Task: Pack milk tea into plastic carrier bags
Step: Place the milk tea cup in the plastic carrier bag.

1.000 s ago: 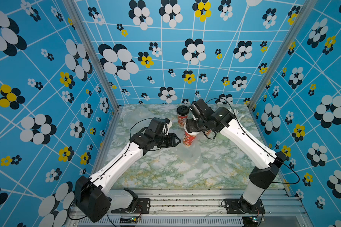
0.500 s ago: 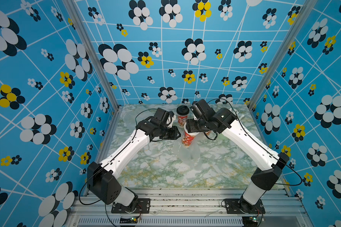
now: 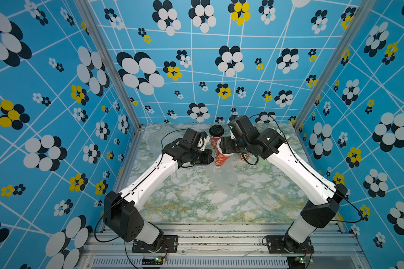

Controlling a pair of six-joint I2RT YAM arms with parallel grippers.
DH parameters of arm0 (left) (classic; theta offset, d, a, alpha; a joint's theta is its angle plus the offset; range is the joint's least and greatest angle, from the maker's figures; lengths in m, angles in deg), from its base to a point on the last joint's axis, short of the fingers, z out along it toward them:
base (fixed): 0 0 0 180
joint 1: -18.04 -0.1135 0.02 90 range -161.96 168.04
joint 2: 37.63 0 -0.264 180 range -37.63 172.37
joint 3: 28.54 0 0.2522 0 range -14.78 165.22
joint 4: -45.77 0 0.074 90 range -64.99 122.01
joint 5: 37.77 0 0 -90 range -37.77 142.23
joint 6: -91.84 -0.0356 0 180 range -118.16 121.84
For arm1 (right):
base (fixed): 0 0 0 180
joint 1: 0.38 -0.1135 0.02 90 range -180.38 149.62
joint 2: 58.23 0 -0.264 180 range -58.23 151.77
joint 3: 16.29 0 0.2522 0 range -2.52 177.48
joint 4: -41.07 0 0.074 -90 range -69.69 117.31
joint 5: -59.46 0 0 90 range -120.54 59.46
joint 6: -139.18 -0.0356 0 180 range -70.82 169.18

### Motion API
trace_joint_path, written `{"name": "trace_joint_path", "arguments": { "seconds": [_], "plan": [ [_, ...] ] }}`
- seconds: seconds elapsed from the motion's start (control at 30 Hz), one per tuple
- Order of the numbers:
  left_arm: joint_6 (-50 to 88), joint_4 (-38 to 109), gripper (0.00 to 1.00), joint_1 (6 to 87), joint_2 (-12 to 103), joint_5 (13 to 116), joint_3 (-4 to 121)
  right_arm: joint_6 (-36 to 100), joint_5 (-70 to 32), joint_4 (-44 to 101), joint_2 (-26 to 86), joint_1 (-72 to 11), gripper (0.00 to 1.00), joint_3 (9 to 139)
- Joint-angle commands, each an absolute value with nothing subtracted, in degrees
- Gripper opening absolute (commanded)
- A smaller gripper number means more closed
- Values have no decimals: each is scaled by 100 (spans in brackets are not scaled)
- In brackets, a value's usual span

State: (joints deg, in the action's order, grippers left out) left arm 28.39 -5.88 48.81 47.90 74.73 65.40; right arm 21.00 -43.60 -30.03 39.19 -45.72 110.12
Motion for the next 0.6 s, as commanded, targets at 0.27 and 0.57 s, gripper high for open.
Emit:
{"name": "trace_joint_path", "arguments": {
  "seconds": [0.27,0.57],
  "plan": [
    [3041,-279,0,4889,4641,7687,6445,1749,-3909,-1867,3700,-4573,48,10065],
    [2884,-308,0,4889,4530,7524,6133,1315,-3441,-1318,3413,-4512,47,9489]
  ]
}}
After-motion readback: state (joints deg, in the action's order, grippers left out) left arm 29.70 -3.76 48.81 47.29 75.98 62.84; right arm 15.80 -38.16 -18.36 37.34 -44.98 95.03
